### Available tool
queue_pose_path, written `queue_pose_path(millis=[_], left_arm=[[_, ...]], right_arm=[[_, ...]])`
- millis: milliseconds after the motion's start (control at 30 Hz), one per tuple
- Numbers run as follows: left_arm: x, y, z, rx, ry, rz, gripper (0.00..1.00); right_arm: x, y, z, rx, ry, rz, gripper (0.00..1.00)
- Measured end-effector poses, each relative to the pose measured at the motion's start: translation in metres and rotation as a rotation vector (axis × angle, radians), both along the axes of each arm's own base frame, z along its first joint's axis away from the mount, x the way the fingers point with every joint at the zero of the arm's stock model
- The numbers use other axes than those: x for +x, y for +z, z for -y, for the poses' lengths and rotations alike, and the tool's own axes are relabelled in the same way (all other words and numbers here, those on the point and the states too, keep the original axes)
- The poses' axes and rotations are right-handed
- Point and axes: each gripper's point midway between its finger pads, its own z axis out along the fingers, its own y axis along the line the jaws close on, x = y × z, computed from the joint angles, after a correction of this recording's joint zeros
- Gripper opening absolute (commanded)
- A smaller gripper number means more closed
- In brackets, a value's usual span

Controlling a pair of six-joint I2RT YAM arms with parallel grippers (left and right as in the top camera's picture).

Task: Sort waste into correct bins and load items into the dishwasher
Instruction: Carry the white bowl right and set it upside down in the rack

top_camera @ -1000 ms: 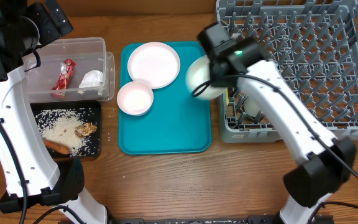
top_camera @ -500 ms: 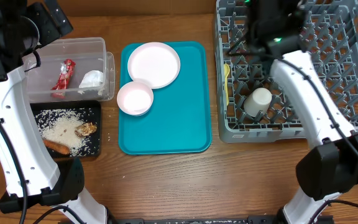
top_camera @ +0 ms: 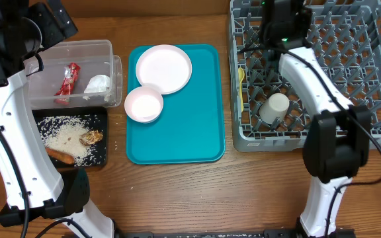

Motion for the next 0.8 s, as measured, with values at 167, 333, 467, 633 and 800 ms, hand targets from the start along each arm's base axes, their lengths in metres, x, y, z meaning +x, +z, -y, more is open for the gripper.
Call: queue_pose_path(millis=[167, 333, 467, 633, 800], left_arm=[[0.0, 0.0, 0.0, 0.0, 0.0, 0.0, 1.0], [0.0, 0.0, 0.0, 0.0, 0.0, 0.0, 1.0], [0.0, 0.0, 0.0, 0.0, 0.0, 0.0, 1.0], [0.0, 0.0, 0.0, 0.0, 0.0, 0.0, 1.0], [0.0, 0.0, 0.0, 0.0, 0.0, 0.0, 1.0]], right_arm=[[0.01, -0.027, -0.003, -0.025, 0.026, -0.041, 0.04], [0.02, -0.026, -0.003, -0.065, 0.038, -0.01, 0.04], [0.028, -0.031, -0.002, -0.098, 0.038, 0.006, 0.04], [0.032, -0.043, -0.001, -0.137, 0.046, -0.016, 0.04], [0.033, -0.045, 0.002, -0.15, 0.044, -0.025, 0.04]])
